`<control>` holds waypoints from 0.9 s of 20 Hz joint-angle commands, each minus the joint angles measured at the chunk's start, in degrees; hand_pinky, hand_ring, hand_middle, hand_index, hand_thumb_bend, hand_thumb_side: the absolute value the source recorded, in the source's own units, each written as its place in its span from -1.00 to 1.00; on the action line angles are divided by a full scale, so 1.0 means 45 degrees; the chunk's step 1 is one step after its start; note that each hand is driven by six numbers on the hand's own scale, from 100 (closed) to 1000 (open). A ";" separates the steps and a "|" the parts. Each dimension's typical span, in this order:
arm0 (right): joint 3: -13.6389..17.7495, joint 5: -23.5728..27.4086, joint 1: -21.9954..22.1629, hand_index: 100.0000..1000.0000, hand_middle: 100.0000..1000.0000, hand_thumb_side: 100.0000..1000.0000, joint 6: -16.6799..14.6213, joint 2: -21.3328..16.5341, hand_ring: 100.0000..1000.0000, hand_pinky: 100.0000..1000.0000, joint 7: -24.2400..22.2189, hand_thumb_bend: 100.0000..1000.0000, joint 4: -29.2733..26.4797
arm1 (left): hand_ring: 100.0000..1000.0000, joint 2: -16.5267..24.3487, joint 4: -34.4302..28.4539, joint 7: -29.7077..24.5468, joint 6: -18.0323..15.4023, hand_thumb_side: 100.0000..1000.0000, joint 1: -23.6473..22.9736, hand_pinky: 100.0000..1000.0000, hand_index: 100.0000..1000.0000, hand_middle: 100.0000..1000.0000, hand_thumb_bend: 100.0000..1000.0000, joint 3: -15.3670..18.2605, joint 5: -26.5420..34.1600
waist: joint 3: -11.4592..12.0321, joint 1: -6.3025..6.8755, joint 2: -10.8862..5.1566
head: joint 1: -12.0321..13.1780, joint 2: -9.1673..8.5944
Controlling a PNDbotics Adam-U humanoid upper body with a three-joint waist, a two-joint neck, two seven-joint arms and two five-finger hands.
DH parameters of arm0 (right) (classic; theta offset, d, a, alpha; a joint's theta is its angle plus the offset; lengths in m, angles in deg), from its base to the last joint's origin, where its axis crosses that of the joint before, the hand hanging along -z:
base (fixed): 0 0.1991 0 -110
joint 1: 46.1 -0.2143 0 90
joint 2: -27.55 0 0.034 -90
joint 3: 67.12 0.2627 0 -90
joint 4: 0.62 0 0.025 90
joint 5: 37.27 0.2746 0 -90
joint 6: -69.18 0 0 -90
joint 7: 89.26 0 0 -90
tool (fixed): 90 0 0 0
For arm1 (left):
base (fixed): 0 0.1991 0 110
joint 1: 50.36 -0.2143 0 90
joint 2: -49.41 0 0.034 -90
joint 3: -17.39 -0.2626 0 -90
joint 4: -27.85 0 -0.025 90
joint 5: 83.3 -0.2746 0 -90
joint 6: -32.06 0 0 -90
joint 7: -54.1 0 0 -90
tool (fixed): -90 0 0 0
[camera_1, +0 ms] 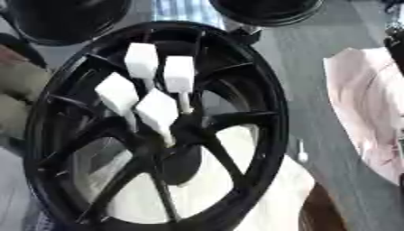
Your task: Pull the pin out of the wheel hub.
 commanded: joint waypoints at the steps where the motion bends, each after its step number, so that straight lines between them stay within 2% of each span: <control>1: 0.0074 0.0023 -0.0182 0.46 0.26 -0.18 0.0005 -0.0212 0.53 0.52 0.0029 -1.00 -0.0181 | 0.11 0.0392 -0.0185 0.0011 -0.0042 0.63 0.0172 0.40 0.51 0.01 -0.42 0.0050 0.0067 | 0.0013 -0.0051 -0.0208 | -0.0122 -0.0028; 9: 0.0092 0.0030 -0.0197 0.46 0.26 -0.17 -0.0015 -0.0215 0.53 0.52 0.0027 -1.00 -0.0143 | 0.11 0.0415 -0.0167 -0.0050 -0.0068 0.64 0.0170 0.40 0.51 0.01 -0.43 0.0021 0.0041 | -0.0014 -0.0033 -0.0192 | -0.0195 -0.0009; 11: 0.0163 0.0028 -0.0250 0.46 0.27 -0.16 0.0008 -0.0211 0.53 0.52 0.0059 -1.00 -0.0076 | 0.11 0.0499 -0.0191 -0.0082 -0.0114 0.64 0.0232 0.40 0.52 0.02 -0.43 0.0010 0.0038 | -0.0114 0.0020 -0.0094 | -0.0219 -0.0064; 16: 0.0376 0.0009 -0.0268 0.48 0.30 -0.15 -0.0012 -0.0203 0.54 0.53 0.0198 -1.00 0.0140 | 0.11 0.0971 -0.0182 -0.0449 -0.0306 0.65 0.0151 0.40 0.53 0.05 -0.44 -0.0043 0.0051 | -0.0304 0.0087 0.0038 | -0.0267 0.0090; 17: 0.0392 0.0001 -0.0259 0.51 0.37 -0.14 -0.0031 -0.0215 0.55 0.53 0.0203 -1.00 0.0155 | 0.10 0.1091 -0.0165 -0.0504 -0.0338 0.65 0.0140 0.40 0.54 0.07 -0.46 -0.0059 0.0041 | -0.0321 0.0108 0.0046 | -0.0291 0.0120; 18: 0.0451 -0.0041 -0.0211 0.51 0.37 -0.14 -0.0082 -0.0261 0.55 0.53 0.0190 -1.00 0.0155 | 0.10 0.1658 -0.0130 -0.0641 -0.0434 0.65 0.0104 0.40 0.54 0.07 -0.46 -0.0180 0.0009 | -0.0376 0.0166 0.0069 | -0.0351 0.0181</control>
